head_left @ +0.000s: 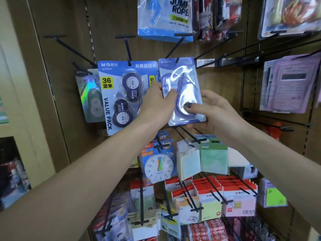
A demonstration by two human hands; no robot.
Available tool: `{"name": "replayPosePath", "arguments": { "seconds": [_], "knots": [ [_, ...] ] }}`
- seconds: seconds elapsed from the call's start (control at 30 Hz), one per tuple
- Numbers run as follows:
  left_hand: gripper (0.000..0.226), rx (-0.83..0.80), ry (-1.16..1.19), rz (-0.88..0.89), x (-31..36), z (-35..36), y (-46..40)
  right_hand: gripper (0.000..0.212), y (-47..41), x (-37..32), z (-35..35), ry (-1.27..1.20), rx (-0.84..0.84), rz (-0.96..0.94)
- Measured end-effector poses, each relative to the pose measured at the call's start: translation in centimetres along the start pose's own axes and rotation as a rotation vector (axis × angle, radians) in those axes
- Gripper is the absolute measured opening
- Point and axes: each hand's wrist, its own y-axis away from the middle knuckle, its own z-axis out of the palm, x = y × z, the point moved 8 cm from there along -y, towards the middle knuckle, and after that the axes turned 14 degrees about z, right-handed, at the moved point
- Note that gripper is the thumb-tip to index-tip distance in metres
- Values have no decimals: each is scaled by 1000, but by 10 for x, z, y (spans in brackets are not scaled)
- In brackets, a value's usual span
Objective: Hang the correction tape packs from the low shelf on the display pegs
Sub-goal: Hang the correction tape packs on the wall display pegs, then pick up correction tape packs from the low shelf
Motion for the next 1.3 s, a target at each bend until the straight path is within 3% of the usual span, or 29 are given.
{"name": "replayPosePath", "arguments": {
  "seconds": [0.23,0.33,0.43,0.5,0.67,0.73,0.87,0.97,1.03,1.1,1.2,1.3],
  "knots": [
    [63,-214,-24,-181,-21,25,19,35,-27,17,-4,-75,52,123],
    [76,-226,16,-261,-38,32,21,25,-46,20,-3,-124,76,167],
    [91,-214,101,-312,-48,39,22,37,-63,23,3,-119,83,234],
    [86,-208,117,-334,-51,42,24,43,-70,25,8,-95,71,270],
    [66,-246,94,-320,-52,47,23,17,-76,31,13,-59,75,288],
    [62,-275,76,-268,-48,48,23,28,-73,32,12,32,124,283],
    [72,-279,22,-189,-37,39,28,73,-60,26,-1,394,325,261],
    [59,-246,10,-50,-24,30,34,62,-30,14,-17,616,480,163],
    [41,-199,-6,87,-13,25,44,50,-4,9,-27,618,523,58],
    [25,-138,-74,307,6,19,63,40,24,6,-36,605,595,-83],
    [20,-74,-315,736,32,28,105,29,73,9,-48,572,738,-269],
    [16,-131,-422,929,15,63,154,18,122,43,-55,554,831,-341]
  ]
}}
